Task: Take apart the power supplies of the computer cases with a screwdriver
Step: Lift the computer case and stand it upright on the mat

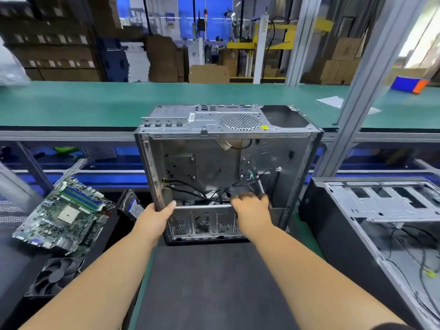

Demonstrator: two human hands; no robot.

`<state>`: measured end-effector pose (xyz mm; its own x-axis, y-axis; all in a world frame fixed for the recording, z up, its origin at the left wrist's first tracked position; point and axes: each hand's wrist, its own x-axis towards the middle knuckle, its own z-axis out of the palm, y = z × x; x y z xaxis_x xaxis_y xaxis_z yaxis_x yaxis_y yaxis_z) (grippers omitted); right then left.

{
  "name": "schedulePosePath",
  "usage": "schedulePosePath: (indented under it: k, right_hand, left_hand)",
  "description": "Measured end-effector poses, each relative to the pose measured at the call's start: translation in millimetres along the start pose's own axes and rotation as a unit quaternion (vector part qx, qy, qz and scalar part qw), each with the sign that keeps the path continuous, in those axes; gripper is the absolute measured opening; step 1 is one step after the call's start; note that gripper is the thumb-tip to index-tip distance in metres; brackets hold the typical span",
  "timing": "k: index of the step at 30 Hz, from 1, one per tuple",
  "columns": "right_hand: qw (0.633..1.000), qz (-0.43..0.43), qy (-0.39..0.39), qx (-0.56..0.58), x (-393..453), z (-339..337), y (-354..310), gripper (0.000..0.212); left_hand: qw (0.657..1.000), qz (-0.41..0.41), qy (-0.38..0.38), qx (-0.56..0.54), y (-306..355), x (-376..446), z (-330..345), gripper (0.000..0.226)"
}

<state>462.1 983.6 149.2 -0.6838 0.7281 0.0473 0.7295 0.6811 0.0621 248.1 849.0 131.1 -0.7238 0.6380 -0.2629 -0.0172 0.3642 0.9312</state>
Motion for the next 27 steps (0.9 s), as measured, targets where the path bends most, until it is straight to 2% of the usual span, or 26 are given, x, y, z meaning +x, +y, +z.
schedulePosePath:
  k: [2, 4, 6, 8, 10, 12, 13, 15, 17, 18, 21, 24, 27]
  right_hand:
    - [1.0, -0.02, -0.007, 0.016, -0.7, -2.3, 2.4, 0.045]
    - [0.996, -0.048, 0.019, 0.079, -9.8, 1.8, 8.8, 0.048]
    - [0.978, -0.055, 0.081, 0.185, -24.8, 7.1, 20.1, 0.048]
    - [0.954, -0.047, 0.173, 0.239, -44.2, 12.8, 33.6, 0.033]
    - [0.928, 0.006, 0.271, 0.256, -61.7, 23.7, 47.1, 0.022]
    - [0.894, 0.11, 0.315, 0.299, -74.6, 34.4, 59.9, 0.027]
    - [0.876, 0.168, 0.303, 0.336, -78.0, 38.5, 65.2, 0.033]
    - [0.848, 0.261, 0.221, 0.404, -77.1, 46.2, 74.4, 0.056]
    - [0.849, 0.284, 0.118, 0.43, -70.1, 51.4, 79.6, 0.081]
    - [0.859, 0.278, 0.075, 0.422, -66.1, 54.2, 83.0, 0.083]
    - [0.882, 0.274, 0.018, 0.384, -54.7, 63.6, 88.6, 0.068]
    - [0.885, 0.276, 0.029, 0.374, -52.6, 69.6, 91.8, 0.057]
    - [0.893, 0.274, 0.035, 0.356, -50.4, 75.2, 99.2, 0.057]
  left_hand:
    - [0.998, -0.052, 0.047, 0.003, -6.3, -5.2, 6.1, 0.069]
    - [0.993, -0.101, 0.05, -0.044, -13.7, -10.6, 14.8, 0.09]
    - [0.984, -0.136, 0.029, -0.108, -15.7, -16.8, 27.3, 0.116]
    - [0.974, -0.163, 0.011, -0.157, -10.5, -25.2, 42.1, 0.135]
    - [0.964, -0.181, -0.001, -0.194, -4.6, -30.3, 56.3, 0.142]
    - [0.957, -0.187, 0.019, -0.221, -1.0, -29.8, 65.5, 0.138]
    - [0.955, -0.185, 0.034, -0.227, -0.8, -27.2, 68.4, 0.136]
    - [0.954, -0.183, 0.051, -0.231, -1.6, -23.1, 72.6, 0.131]
    - [0.955, -0.178, 0.077, -0.226, -3.5, -19.7, 73.6, 0.124]
    - [0.955, -0.173, 0.092, -0.224, -4.1, -18.2, 75.8, 0.122]
    - [0.957, -0.156, 0.103, -0.221, -7.4, -11.8, 76.0, 0.118]
    - [0.965, -0.142, 0.078, -0.208, -9.1, -4.7, 70.7, 0.11]
    - [0.97, -0.135, 0.03, -0.2, -2.5, -0.8, 76.3, 0.103]
